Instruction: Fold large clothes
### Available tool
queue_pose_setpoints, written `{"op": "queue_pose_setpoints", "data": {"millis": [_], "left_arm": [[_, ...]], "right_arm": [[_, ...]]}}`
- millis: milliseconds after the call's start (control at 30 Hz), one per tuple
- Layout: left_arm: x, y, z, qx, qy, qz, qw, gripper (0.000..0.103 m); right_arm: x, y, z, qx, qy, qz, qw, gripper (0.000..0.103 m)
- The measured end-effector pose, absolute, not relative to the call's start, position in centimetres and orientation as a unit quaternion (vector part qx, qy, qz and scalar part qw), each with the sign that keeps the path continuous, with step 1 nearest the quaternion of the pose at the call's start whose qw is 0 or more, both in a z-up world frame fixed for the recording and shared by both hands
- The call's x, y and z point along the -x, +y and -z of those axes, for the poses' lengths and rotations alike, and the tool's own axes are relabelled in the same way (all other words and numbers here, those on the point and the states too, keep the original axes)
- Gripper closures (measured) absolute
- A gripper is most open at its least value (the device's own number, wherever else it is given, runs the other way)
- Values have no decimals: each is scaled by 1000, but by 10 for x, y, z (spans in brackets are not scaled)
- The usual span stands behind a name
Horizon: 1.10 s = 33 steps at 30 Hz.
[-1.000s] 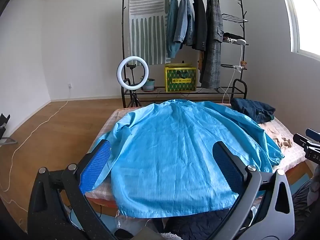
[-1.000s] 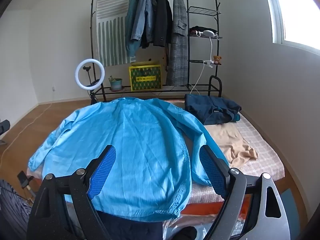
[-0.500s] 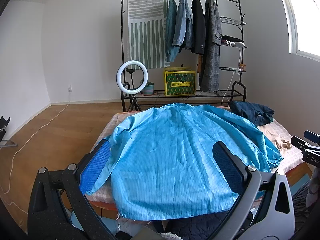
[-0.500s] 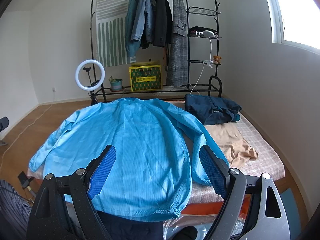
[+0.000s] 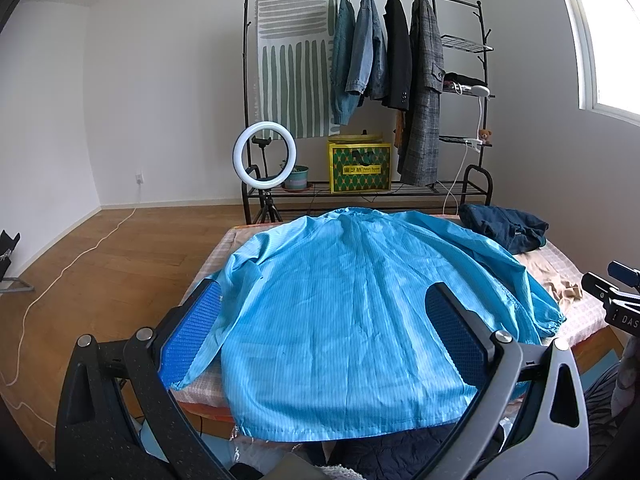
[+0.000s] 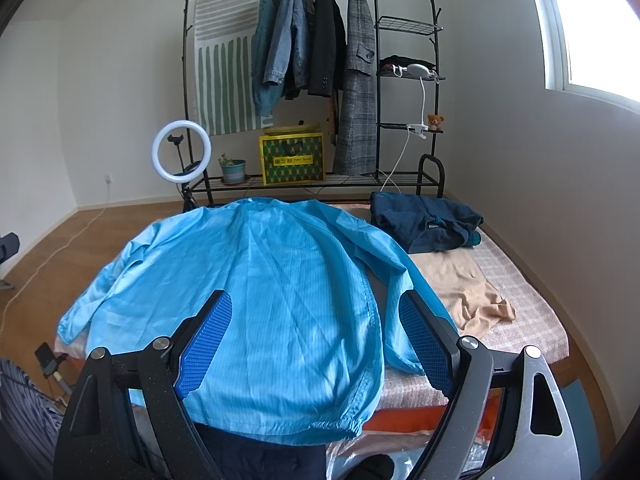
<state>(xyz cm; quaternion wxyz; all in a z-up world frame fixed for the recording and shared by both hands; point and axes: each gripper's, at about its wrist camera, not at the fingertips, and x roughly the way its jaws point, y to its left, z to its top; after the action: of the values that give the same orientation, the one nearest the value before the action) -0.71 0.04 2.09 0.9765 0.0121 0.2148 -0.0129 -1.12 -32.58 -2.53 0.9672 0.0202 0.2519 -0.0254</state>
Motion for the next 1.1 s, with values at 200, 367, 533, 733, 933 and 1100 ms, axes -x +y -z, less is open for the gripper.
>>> {"op": "queue_pose_setpoints", "data": {"millis": [200, 367, 533, 733, 933, 1100], "left_arm": [[7, 0, -21, -12, 214, 12, 977, 0], [8, 0, -22, -11, 214, 12, 977, 0], [9, 0, -21, -12, 214, 12, 977, 0], [9, 0, -21, -11, 214, 12, 977, 0], [9, 0, -20, -11, 213, 12, 977, 0], [10, 0, -20, -11, 213, 12, 977, 0]], "right_arm": [[10, -323, 24, -17, 251, 24, 968, 17], [11, -322, 24, -17, 251, 25, 968, 17], [10, -321, 23, -18, 249, 25, 968, 17], [9, -320, 23, -17, 249, 24, 968, 17], [10, -321, 24, -19, 250, 25, 968, 17], [10, -321, 24, -19, 250, 24, 968, 17]]}}
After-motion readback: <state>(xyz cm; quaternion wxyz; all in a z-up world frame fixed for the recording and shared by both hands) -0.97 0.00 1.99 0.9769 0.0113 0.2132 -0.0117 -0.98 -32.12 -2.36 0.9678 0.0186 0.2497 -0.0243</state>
